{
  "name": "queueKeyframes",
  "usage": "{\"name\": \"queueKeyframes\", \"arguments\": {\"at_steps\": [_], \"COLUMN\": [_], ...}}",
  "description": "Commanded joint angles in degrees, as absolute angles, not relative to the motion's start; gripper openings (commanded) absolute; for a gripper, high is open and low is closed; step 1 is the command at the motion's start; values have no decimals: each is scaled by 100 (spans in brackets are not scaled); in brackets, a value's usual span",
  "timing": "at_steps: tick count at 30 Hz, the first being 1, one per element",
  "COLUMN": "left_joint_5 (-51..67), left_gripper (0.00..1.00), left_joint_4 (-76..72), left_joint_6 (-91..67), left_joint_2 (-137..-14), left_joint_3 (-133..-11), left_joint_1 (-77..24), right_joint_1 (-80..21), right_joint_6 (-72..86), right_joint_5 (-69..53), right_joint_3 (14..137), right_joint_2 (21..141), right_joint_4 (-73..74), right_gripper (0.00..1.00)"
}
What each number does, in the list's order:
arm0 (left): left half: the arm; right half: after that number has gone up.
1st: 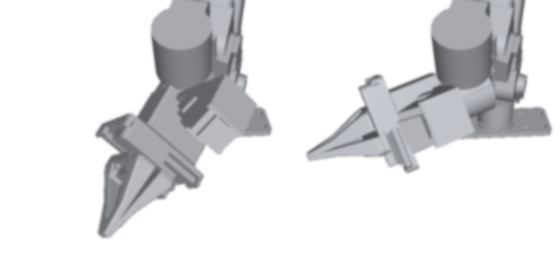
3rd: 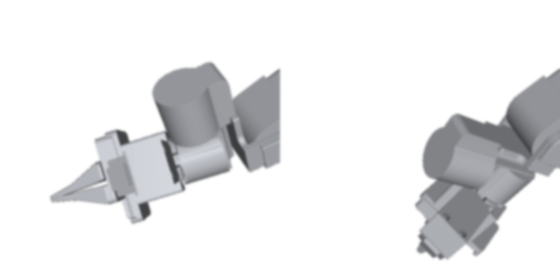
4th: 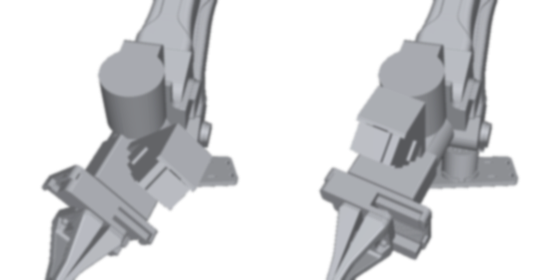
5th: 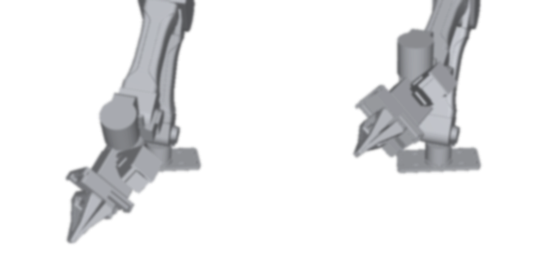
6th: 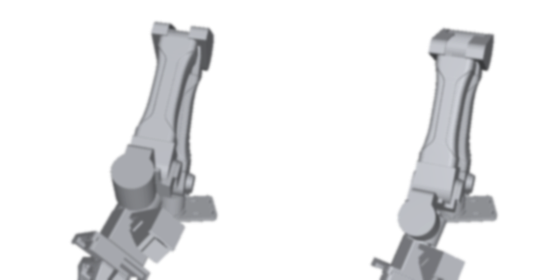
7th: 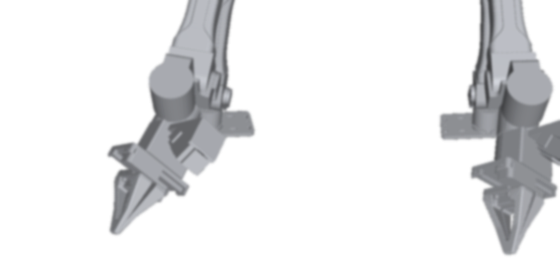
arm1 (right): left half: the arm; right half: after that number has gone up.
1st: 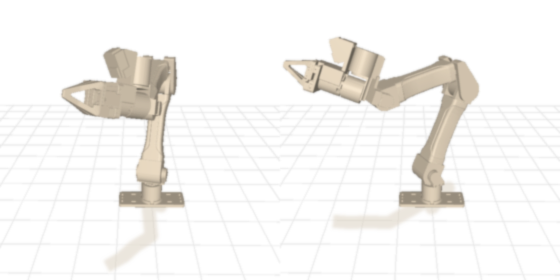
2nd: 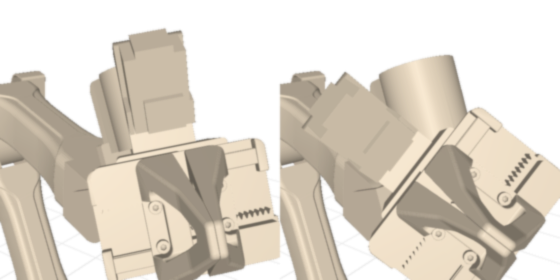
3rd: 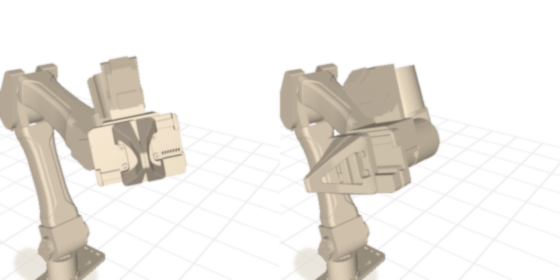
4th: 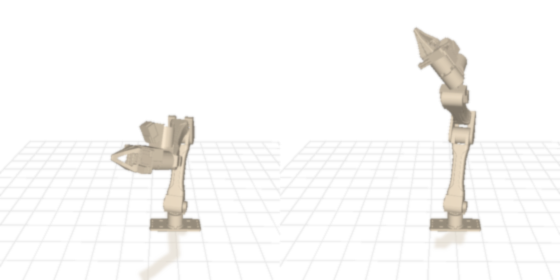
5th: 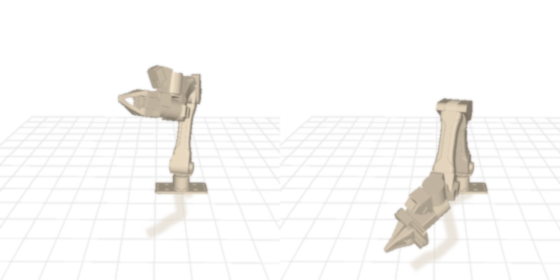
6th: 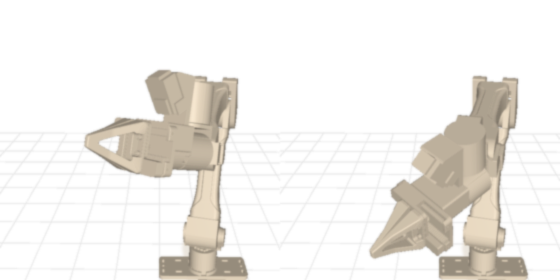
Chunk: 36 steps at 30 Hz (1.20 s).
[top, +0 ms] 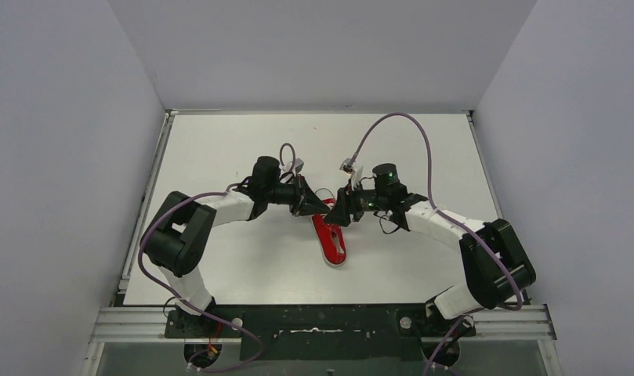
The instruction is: Tie the shoes
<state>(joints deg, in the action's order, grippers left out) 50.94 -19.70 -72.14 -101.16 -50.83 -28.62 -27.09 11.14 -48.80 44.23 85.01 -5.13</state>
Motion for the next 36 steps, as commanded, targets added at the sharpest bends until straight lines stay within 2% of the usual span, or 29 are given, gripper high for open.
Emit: {"name": "queueKeyframes", "arguments": {"at_steps": [1,6,10,22,25,29,32,35,36], "left_joint_5": [5438,5445,5457,5449,5442,5367,5215,4840,4684], "left_gripper": [0,0,0,0,0,0,10,25,38], "left_joint_4": [-2361,-2319,-2312,-2228,-2219,-2087,-1316,237,704], "left_joint_6": [-7292,-7251,-7246,-7163,-7144,-6833,-6051,-4814,-4443], "left_joint_2": [-10075,-10080,-10085,-10162,-10164,-10042,-9855,-9567,-9448], "left_joint_3": [-5290,-5265,-5280,-5306,-5342,-5353,-5405,-5508,-5530], "left_joint_1": [-2830,-2821,-2821,-2755,-2751,-2751,-2759,-2777,-2773], "right_joint_1": [-2774,-2794,-2793,-2843,-2839,-2836,-2847,-2821,-2792], "right_joint_6": [1180,1068,975,926,889,867,851,1148,1253], "right_joint_5": [-5006,-5092,-5097,-5202,-5075,-4407,-4045,-3944,-4030], "right_joint_3": [4551,4634,4628,4501,4612,5322,6128,6851,6966], "right_joint_2": [8590,8845,8904,8403,8370,8466,8825,9121,9195], "right_joint_4": [-1351,-1301,-1292,-721,-191,1851,3693,5071,5406], "right_gripper": [50,45,44,10,0,0,0,0,0]}}
